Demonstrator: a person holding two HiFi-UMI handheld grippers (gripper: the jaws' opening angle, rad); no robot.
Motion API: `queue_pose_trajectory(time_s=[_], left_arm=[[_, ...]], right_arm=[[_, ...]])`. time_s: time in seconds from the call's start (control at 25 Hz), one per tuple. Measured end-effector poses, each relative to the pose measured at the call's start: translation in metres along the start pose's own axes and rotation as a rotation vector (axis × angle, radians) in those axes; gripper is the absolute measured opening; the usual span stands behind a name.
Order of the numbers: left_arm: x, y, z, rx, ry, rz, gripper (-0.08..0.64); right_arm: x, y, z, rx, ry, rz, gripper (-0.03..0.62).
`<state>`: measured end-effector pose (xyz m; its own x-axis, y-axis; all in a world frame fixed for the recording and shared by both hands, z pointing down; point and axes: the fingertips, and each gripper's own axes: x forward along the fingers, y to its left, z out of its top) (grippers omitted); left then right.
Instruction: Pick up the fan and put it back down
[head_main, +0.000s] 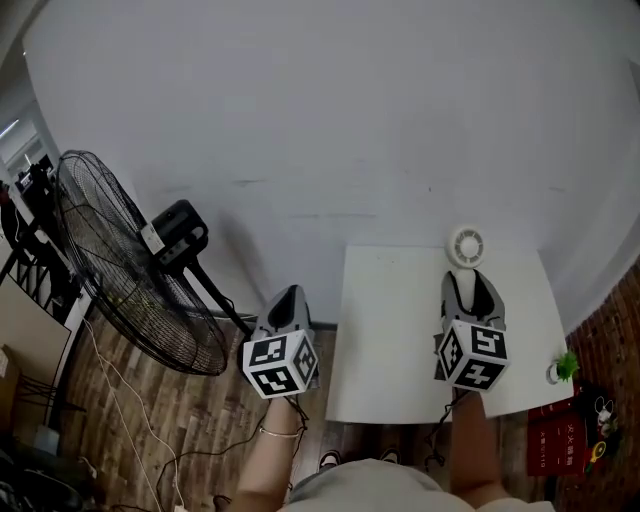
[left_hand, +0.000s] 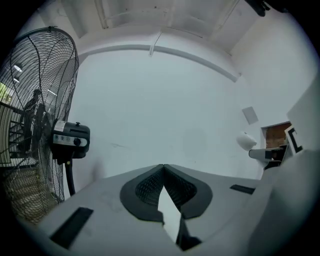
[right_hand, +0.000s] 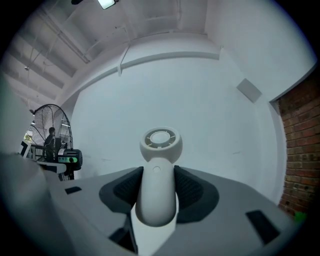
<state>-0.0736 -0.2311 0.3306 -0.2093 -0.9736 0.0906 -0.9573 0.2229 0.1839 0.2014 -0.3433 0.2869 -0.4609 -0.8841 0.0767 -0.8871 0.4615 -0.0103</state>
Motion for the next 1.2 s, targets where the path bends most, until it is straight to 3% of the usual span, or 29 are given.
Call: queue_pose_trajectory(time_s=[0.44, 0.76, 1.2], left_arm=[[-0.015, 0.014, -0.052, -0.025, 0.116, 0.014, 0.011], [-0.017, 0.013, -0.125, -0.069, 0.259, -0.014, 0.011], [-0.026, 0.007, -0.213, -0.074, 0.426, -0.072, 0.011]], right_arm=[[-0.008, 0.001, -0.056, 0.032, 0.128, -0.010, 0.192], [-0.028, -0.009, -0.128, 0.061, 0.281, -0.054, 0.192], [-0.065, -0.009, -0.233, 0.108, 0.485, -0.095, 0.192]])
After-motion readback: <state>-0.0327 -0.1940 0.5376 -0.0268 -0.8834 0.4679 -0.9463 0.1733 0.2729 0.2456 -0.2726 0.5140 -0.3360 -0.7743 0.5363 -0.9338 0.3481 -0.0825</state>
